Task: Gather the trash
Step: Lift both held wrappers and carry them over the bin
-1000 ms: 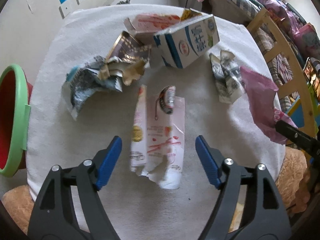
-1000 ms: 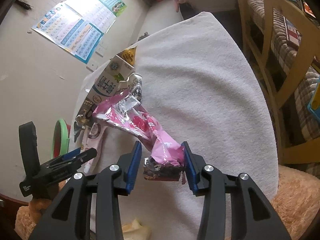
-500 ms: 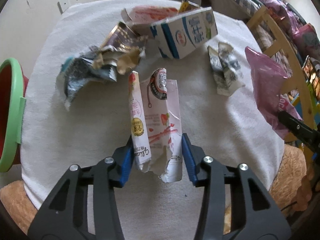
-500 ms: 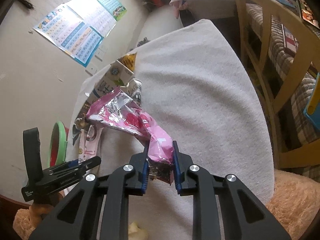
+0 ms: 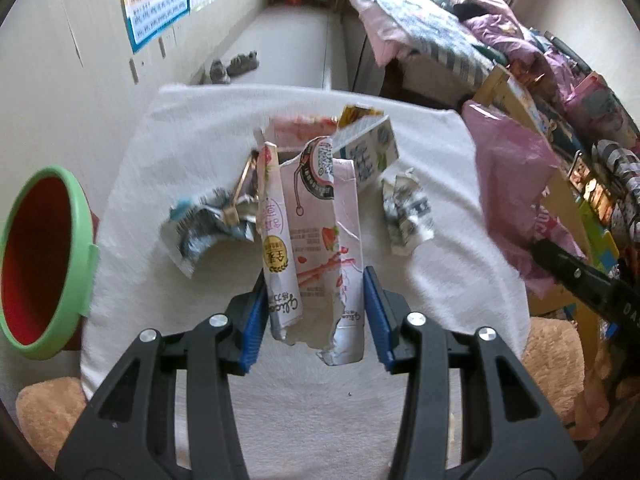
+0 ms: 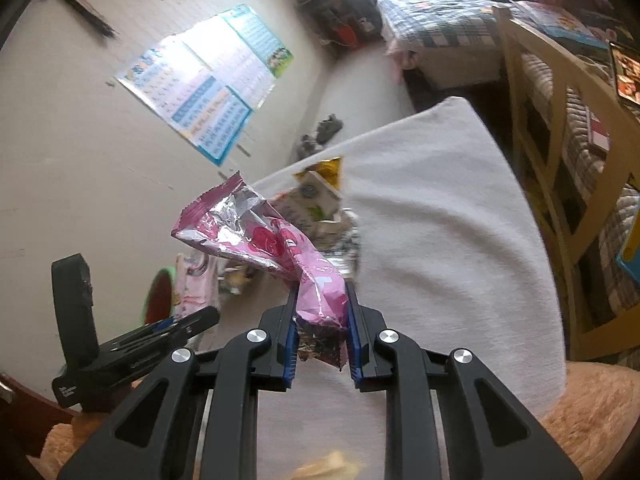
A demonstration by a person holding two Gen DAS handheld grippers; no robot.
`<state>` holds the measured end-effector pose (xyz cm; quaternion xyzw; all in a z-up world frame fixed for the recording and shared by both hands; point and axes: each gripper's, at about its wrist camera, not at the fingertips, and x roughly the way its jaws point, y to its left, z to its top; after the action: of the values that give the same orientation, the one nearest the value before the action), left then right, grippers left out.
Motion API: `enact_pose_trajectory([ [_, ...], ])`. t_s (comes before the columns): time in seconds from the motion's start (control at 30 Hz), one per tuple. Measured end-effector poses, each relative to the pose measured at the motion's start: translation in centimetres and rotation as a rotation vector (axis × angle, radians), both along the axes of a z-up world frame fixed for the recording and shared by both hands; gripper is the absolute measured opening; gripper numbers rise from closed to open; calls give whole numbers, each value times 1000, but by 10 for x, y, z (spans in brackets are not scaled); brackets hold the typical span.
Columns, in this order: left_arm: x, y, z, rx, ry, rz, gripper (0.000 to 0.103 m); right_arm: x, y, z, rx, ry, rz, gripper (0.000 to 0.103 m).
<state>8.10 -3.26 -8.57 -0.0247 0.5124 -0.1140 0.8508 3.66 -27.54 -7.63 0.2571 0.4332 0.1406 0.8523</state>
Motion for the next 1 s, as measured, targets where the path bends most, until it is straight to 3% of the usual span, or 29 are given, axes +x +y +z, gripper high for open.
enact_pose_trajectory([
  [0.4,-14,22,24,3,-80,53,43,-2,62,25,38,-25,130,20],
  [1.0,-22,96,21,13,-75,227,43,3,92,37,1,-40,172,20],
])
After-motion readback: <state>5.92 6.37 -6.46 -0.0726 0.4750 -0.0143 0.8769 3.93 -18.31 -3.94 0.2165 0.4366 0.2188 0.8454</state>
